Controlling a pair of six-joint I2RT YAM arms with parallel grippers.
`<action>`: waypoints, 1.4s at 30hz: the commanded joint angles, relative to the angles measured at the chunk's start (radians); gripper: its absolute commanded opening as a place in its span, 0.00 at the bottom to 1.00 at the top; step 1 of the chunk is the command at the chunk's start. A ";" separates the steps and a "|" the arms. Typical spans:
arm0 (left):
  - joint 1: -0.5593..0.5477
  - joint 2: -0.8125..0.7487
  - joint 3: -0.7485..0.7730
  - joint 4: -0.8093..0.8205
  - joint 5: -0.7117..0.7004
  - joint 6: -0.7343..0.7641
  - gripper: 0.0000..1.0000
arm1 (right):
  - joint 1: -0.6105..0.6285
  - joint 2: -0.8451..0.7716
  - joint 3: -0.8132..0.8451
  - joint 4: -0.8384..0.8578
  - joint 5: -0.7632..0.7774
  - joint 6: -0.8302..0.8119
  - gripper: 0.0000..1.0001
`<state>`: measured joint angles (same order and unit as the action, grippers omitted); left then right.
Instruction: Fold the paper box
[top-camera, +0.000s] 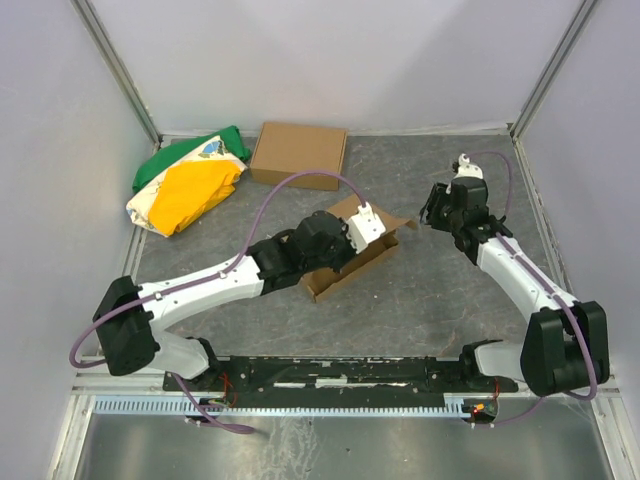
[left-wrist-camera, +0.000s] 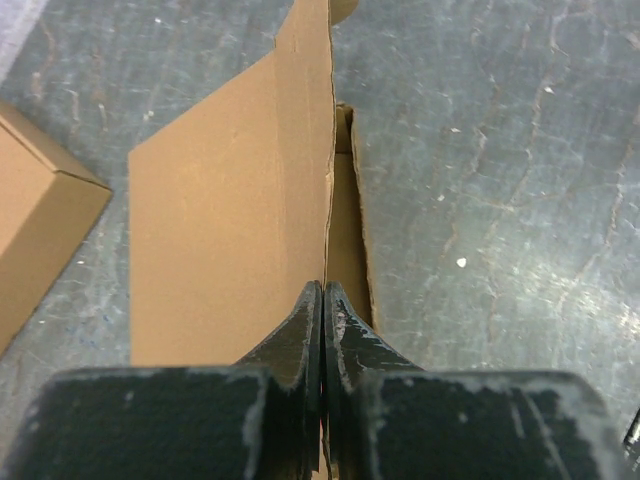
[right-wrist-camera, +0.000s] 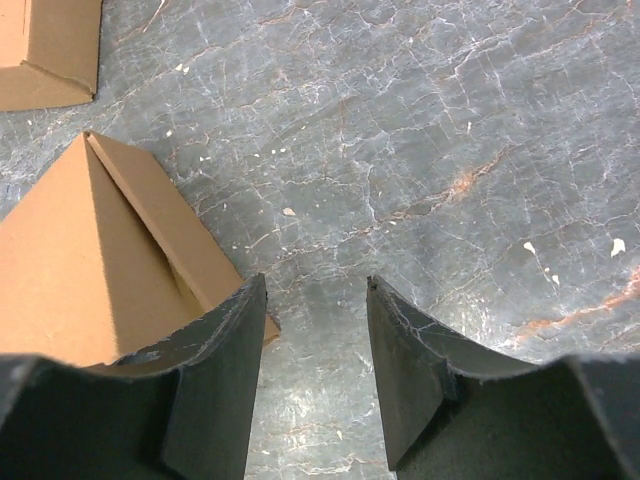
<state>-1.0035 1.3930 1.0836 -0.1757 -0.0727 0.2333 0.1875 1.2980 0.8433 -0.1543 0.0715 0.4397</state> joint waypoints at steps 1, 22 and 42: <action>-0.038 -0.010 -0.033 0.019 0.015 -0.079 0.05 | -0.003 -0.074 -0.025 0.015 0.027 -0.012 0.53; -0.134 -0.470 -0.380 0.034 -0.569 -0.808 0.38 | -0.003 0.050 0.117 -0.053 -0.191 -0.063 0.58; -0.043 -0.147 -0.363 -0.313 -0.750 -1.204 0.37 | -0.001 0.434 0.265 -0.050 -0.316 -0.070 0.47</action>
<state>-1.0725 1.2217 0.6651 -0.5388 -0.8078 -0.9329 0.1867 1.6852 1.0752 -0.2279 -0.1345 0.3943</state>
